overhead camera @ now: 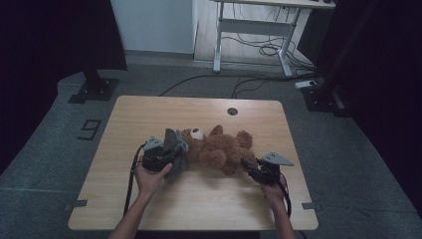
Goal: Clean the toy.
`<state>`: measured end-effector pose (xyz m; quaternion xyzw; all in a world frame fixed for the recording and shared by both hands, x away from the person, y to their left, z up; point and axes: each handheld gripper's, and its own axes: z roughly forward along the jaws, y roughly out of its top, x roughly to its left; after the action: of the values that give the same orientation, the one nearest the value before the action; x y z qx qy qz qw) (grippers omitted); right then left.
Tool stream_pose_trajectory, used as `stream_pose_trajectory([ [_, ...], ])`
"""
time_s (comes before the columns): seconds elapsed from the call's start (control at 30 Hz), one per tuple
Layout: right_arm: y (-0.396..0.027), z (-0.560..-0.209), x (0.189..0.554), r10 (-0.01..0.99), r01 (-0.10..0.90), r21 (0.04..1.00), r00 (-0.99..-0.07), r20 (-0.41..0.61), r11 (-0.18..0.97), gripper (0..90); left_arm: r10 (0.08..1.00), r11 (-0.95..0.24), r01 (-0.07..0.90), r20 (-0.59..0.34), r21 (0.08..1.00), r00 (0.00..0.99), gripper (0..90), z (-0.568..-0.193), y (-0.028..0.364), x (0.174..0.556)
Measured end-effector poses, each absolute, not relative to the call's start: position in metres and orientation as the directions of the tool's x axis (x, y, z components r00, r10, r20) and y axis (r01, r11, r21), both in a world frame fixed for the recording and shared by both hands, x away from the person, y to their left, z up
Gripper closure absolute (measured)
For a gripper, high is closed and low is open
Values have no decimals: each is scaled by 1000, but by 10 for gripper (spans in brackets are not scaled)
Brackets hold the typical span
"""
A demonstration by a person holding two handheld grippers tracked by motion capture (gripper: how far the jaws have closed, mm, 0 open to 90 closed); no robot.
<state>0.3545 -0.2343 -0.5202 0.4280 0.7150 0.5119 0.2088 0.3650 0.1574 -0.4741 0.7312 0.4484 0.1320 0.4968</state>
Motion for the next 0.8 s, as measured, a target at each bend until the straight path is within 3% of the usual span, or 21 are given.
stream_pose_trajectory([
  [0.17, -235, -521, 355, 822, 393, 912, -554, 135, 115, 594, 758, -131, 479, -224, 868, 613, 772, -455, 136, 362],
  [0.43, -235, -520, 355, 820, 388, 915, -557, 134, 113, 594, 675, -212, 417, -177, 884, 716, 771, -427, 64, 368],
  [0.67, -236, -521, 356, 817, 391, 914, -559, 142, 109, 592, 603, -309, 417, -163, 855, 781, 769, -435, -6, 376],
  [0.8, -236, -521, 356, 815, 391, 914, -560, 146, 106, 592, 607, -368, 445, -152, 816, 780, 765, -453, -29, 379],
])
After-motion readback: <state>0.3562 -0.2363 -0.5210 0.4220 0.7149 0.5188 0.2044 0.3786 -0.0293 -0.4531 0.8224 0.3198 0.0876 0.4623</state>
